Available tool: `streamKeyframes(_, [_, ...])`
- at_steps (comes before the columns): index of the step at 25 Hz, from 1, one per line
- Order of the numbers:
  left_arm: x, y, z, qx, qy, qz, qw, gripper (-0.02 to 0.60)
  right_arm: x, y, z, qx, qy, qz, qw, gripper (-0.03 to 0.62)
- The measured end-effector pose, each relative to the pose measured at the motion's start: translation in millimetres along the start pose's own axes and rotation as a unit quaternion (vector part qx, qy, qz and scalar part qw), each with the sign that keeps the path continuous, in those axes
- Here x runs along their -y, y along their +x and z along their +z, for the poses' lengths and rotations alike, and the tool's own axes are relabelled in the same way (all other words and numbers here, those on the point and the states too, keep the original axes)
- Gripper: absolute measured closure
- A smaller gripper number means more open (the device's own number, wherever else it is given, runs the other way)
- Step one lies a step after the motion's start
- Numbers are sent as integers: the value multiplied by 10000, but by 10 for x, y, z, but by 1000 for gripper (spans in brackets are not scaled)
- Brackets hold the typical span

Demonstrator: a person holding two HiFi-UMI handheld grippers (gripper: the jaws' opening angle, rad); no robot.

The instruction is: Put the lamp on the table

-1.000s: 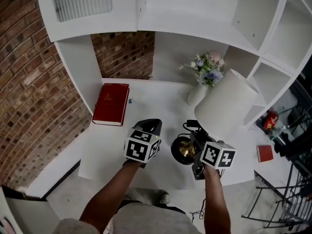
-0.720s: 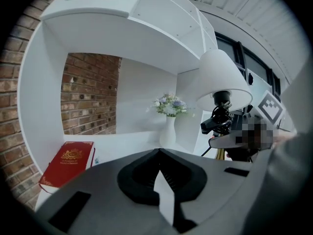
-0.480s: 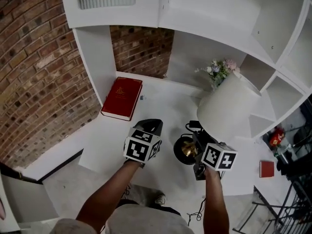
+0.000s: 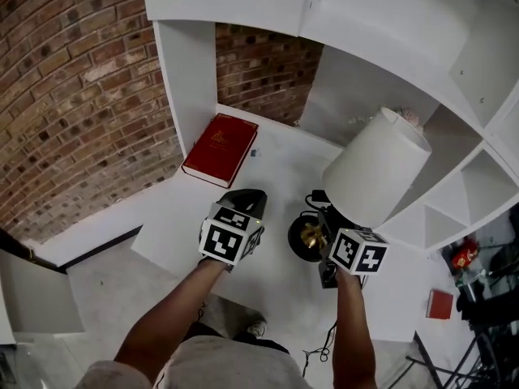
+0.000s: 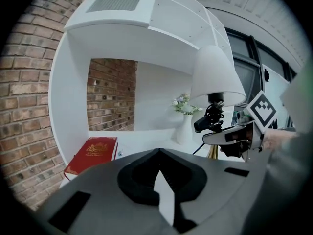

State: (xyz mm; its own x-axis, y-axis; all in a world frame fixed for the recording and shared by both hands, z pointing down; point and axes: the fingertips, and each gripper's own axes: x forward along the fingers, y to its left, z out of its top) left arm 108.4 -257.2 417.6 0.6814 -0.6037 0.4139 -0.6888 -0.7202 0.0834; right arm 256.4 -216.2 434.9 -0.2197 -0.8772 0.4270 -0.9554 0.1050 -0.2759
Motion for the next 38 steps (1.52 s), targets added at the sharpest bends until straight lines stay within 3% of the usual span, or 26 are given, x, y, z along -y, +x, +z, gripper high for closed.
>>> streamKeyframes(15, [-94,-38,-125,-126,-62,456,9989,588,-8,567,-12,36,-742,389,9965,516])
streamKeyframes(38, [-52,241,-268,-222,-151,596,9979,588,5,1124,-63,337,-1300,476,9898,516])
